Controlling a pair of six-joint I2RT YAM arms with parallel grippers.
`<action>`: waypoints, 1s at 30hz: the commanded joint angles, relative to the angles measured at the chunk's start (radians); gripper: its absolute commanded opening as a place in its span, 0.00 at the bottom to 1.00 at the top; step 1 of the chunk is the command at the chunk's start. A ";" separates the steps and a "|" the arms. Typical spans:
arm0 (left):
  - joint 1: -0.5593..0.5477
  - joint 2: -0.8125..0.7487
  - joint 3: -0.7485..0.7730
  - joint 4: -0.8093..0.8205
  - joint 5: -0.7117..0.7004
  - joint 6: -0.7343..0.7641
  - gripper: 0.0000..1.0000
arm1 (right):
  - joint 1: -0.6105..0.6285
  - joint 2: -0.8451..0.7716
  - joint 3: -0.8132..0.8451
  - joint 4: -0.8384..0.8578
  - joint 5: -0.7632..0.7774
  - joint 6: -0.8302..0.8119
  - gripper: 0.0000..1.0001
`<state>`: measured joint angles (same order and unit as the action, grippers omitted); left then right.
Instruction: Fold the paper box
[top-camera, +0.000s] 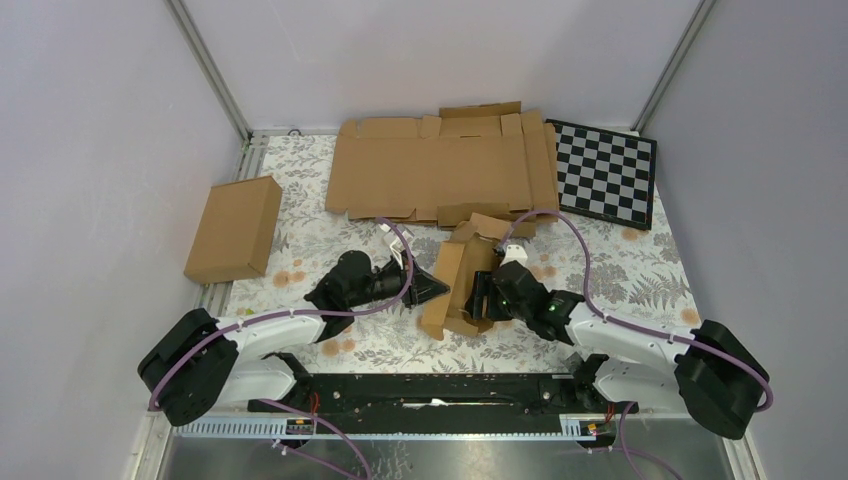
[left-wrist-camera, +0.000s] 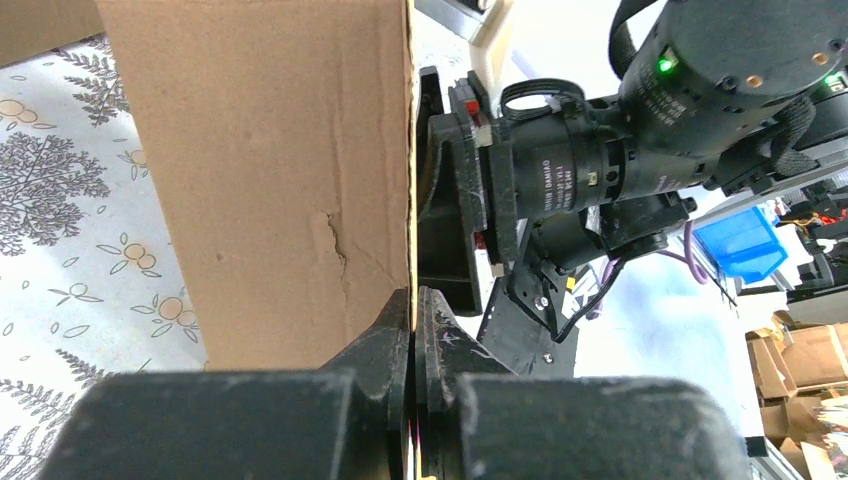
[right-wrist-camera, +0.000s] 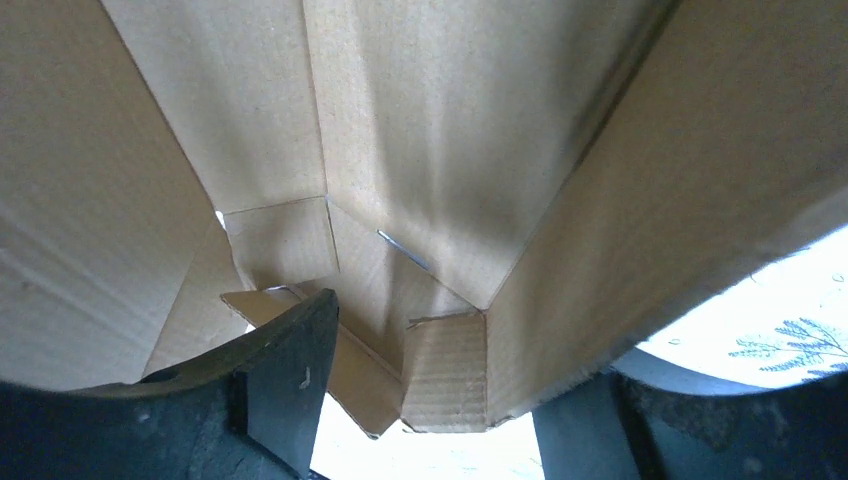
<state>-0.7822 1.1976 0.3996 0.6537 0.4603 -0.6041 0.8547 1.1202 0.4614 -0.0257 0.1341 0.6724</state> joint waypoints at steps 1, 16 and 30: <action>-0.006 -0.008 0.013 0.126 0.024 -0.037 0.00 | 0.019 0.024 0.064 -0.034 0.093 0.045 0.73; -0.007 -0.026 0.005 0.125 0.015 -0.047 0.00 | 0.184 0.090 0.067 -0.055 0.175 -0.009 0.83; -0.007 -0.036 -0.002 0.105 0.008 -0.035 0.00 | 0.227 -0.005 0.021 0.015 0.175 -0.083 0.97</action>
<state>-0.7849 1.1843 0.3985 0.6975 0.4709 -0.6537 1.0718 1.1561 0.4770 -0.0494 0.2699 0.5877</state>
